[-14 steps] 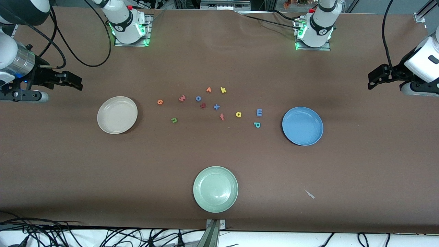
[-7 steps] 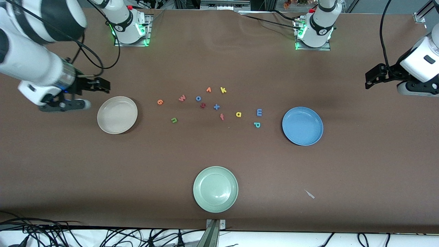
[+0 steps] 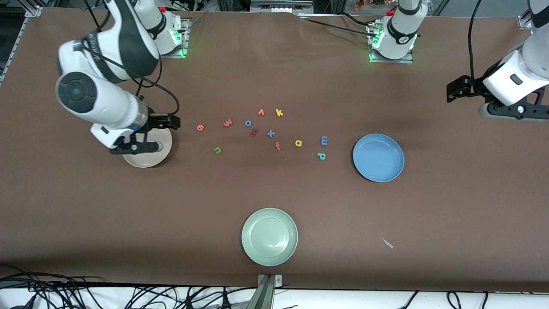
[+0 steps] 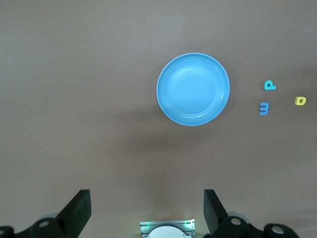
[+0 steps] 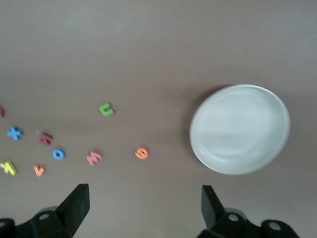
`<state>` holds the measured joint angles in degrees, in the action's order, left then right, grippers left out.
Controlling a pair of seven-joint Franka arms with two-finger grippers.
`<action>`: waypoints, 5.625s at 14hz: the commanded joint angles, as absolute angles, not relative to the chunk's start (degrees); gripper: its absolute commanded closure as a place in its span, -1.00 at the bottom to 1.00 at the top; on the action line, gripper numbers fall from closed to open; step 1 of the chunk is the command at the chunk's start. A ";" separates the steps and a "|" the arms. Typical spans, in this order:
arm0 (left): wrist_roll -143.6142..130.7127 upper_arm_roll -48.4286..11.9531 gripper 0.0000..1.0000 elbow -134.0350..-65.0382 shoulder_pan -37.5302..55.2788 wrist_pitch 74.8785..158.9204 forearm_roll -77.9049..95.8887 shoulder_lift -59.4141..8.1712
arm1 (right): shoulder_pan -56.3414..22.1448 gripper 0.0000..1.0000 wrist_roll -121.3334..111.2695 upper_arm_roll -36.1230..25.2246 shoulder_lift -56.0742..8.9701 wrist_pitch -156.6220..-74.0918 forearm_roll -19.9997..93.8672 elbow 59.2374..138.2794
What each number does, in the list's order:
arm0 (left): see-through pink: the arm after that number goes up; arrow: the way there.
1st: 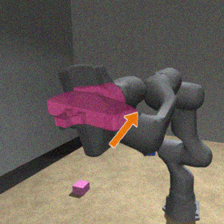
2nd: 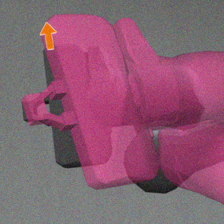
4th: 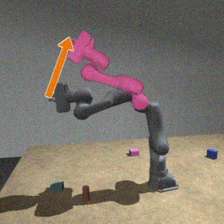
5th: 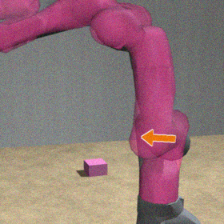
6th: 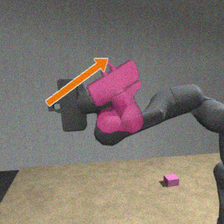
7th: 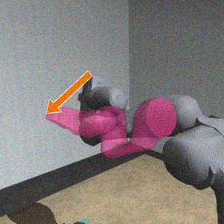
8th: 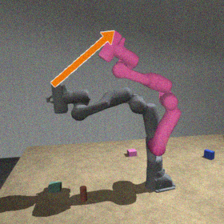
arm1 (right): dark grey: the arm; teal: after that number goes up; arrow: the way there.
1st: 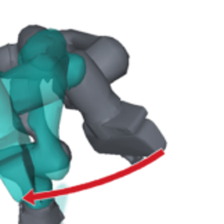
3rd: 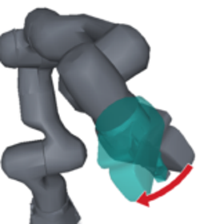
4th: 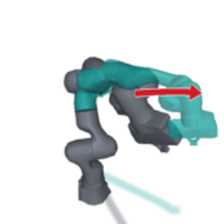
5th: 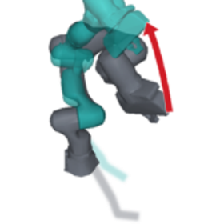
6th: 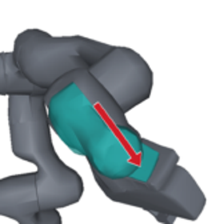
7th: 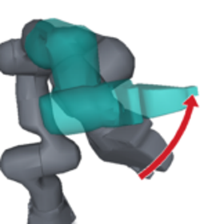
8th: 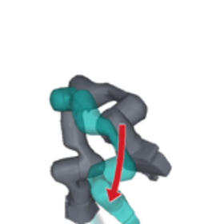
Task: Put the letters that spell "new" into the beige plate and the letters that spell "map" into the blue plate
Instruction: 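Reach the right gripper to the green letter while the left gripper reaches the blue letter, then carry the green letter to the white plate while the left gripper grasps the blue letter, then release the green letter in the white plate while the left gripper lowers the blue letter, then grasp the orange letter with the right gripper while the left gripper reaches the teal letter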
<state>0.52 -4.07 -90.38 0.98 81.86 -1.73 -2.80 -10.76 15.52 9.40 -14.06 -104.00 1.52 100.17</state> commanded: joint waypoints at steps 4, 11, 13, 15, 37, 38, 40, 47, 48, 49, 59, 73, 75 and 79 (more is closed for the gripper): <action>0.79 -4.31 -1.00 -88.68 1.67 80.16 0.53 -6.40 | -10.81 -1.00 20.21 14.67 -11.69 -130.11 1.23 120.55; -1.31 -4.66 -1.00 -86.40 12.28 87.33 0.88 -21.51 | -14.06 -1.00 20.13 14.77 -20.38 -144.66 -8.52 124.63; -3.68 -4.83 -1.00 -86.48 15.28 91.13 1.75 -23.72 | -14.24 -1.00 19.52 14.77 -23.36 -147.64 -9.14 123.67; -7.18 -4.83 -1.00 -86.48 18.62 94.37 2.20 -27.75 | -14.24 -0.99 19.51 14.77 -25.65 -148.18 -10.63 122.26; -26.72 -5.10 -0.88 -103.26 29.00 120.22 2.02 -34.45 | -14.24 0.17 18.90 14.68 -31.73 -151.26 -12.74 117.86; -26.37 -5.10 -0.86 -103.62 29.00 121.28 2.02 -34.54 | -14.24 0.25 18.81 14.68 -31.73 -151.17 -13.18 117.86; -26.02 -5.10 -0.86 -103.62 29.00 122.60 1.93 -35.24 | -14.15 0.36 18.81 14.68 -31.73 -151.17 -13.71 117.86; -25.93 -5.10 0.08 -105.29 28.74 124.63 1.93 -35.51 | -12.93 0.45 13.55 14.15 -28.23 -140.91 -13.45 114.61; -26.01 -5.10 0.25 -105.29 28.74 124.72 1.93 -35.51 | -12.66 0.45 11.36 13.37 -27.08 -138.89 -13.36 114.87; -26.02 -5.10 0.31 -105.29 28.74 124.80 1.93 -35.68 | -12.48 0.45 9.25 12.05 -25.68 -137.21 -13.19 115.48; -15.15 -4.40 0.87 -100.90 23.75 108.47 1.85 -29.80 | -12.39 0.33 -11.93 -3.14 -11.60 -136.58 -12.66 131.22; 20.04 -4.48 -0.17 -106.25 10.46 115.12 -8.53 -28.92 | -12.83 -1.00 23.69 7.63 -12.65 -136.92 -2.64 130.25; 19.95 -4.57 -1.00 -106.08 10.37 115.14 -8.53 -28.57 | -12.92 -1.00 31.69 10.27 -13.88 -140.25 -2.64 131.04; 19.34 -5.79 -1.00 -104.51 11.77 113.03 -8.18 -26.02 | -13.10 -1.00 38.93 12.57 -15.20 -150.72 -2.64 135.78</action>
<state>19.45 -4.94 -104.74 10.75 114.65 -6.76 -28.78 -13.31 36.68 12.05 -14.75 -146.16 -3.30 133.20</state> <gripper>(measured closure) 0.220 0.000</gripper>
